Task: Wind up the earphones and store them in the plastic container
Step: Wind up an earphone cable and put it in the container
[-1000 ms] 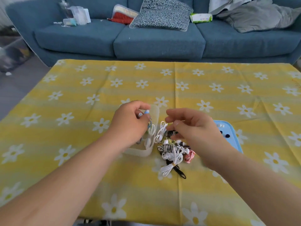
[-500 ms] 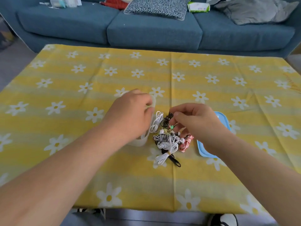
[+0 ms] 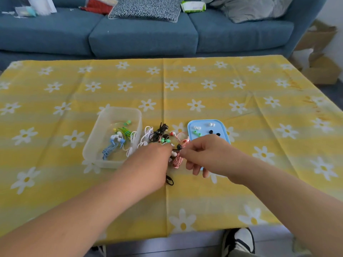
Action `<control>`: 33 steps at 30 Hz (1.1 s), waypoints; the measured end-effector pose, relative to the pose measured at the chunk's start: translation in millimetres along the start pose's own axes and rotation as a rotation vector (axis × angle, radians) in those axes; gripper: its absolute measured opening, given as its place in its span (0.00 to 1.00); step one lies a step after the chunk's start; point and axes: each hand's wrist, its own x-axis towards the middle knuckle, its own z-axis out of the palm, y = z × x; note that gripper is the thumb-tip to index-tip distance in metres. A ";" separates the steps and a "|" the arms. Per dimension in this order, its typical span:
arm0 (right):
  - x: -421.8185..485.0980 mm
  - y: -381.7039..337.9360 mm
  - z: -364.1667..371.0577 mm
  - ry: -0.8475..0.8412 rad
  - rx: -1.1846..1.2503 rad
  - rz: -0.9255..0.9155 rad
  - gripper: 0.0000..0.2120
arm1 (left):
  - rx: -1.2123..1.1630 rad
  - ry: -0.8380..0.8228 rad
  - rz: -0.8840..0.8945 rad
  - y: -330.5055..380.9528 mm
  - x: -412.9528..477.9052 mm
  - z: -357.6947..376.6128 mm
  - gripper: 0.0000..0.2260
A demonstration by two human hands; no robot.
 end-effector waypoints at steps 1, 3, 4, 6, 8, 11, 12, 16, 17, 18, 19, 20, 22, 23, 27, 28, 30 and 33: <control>-1.8 0.0 -0.8 -0.004 0.000 -0.002 0.12 | -0.021 0.024 -0.016 -0.8 0.7 -5.2 0.06; -3.1 -0.9 -0.9 -0.008 0.012 -0.007 0.11 | -0.098 0.124 -0.046 -3.1 2.4 -20.3 0.11; -3.0 -0.9 -0.7 -0.009 0.024 -0.011 0.11 | -0.166 0.170 -0.071 -3.4 2.5 -29.5 0.14; -2.6 -0.8 -0.7 -0.002 0.069 -0.029 0.08 | -0.397 0.211 -0.160 -2.1 -0.2 -45.8 0.15; -2.6 -0.8 0.6 0.010 0.151 -0.048 0.06 | -0.704 0.170 -0.243 -1.8 -2.9 -58.7 0.16; -2.7 -2.9 0.0 0.004 0.377 -0.083 0.16 | -1.052 0.017 -0.274 -1.2 -6.9 -66.6 0.21; -3.1 -4.8 -1.1 -0.016 0.464 -0.105 0.18 | -1.155 -0.017 -0.268 -0.6 -7.4 -67.9 0.21; -2.2 -9.3 -1.5 -0.185 0.638 -0.166 0.21 | -1.488 -0.039 -0.264 -1.5 -5.5 -69.6 0.14; -1.3 -9.6 -0.8 -0.210 0.664 -0.161 0.21 | -1.528 -0.051 -0.259 -2.1 -4.9 -69.9 0.12; -1.3 -10.6 0.1 -0.233 0.695 -0.155 0.21 | -1.560 -0.065 -0.254 -2.9 -4.3 -70.1 0.11; -0.8 -12.0 1.0 -0.257 0.728 -0.153 0.20 | -1.586 -0.075 -0.250 -3.7 -3.9 -70.7 0.10; -0.1 -14.2 1.3 -0.280 0.758 -0.151 0.20 | -1.605 -0.074 -0.249 -4.9 -2.8 -70.7 0.10; 0.5 -16.3 0.3 -0.324 0.813 -0.143 0.19 | -1.628 -0.049 -0.249 -6.6 -0.3 -70.0 0.09; 0.8 -17.3 0.1 -0.344 0.834 -0.140 0.19 | -1.640 -0.027 -0.247 -7.9 0.7 -69.8 0.10; 1.9 -18.9 3.8 -0.301 0.818 -0.137 0.15 | -1.694 0.009 -0.217 -11.8 3.1 -70.9 0.10; 2.7 -18.2 4.8 -0.269 0.813 -0.138 0.14 | -1.698 -0.009 -0.201 -12.0 3.2 -70.5 0.10; 6.4 -17.0 6.6 -0.215 0.797 -0.138 0.14 | -1.677 -0.059 -0.174 -14.7 4.1 -67.9 0.12; 8.6 -18.1 8.9 -0.215 0.852 -0.148 0.14 | -1.677 -0.112 -0.134 -16.3 5.9 -64.4 0.19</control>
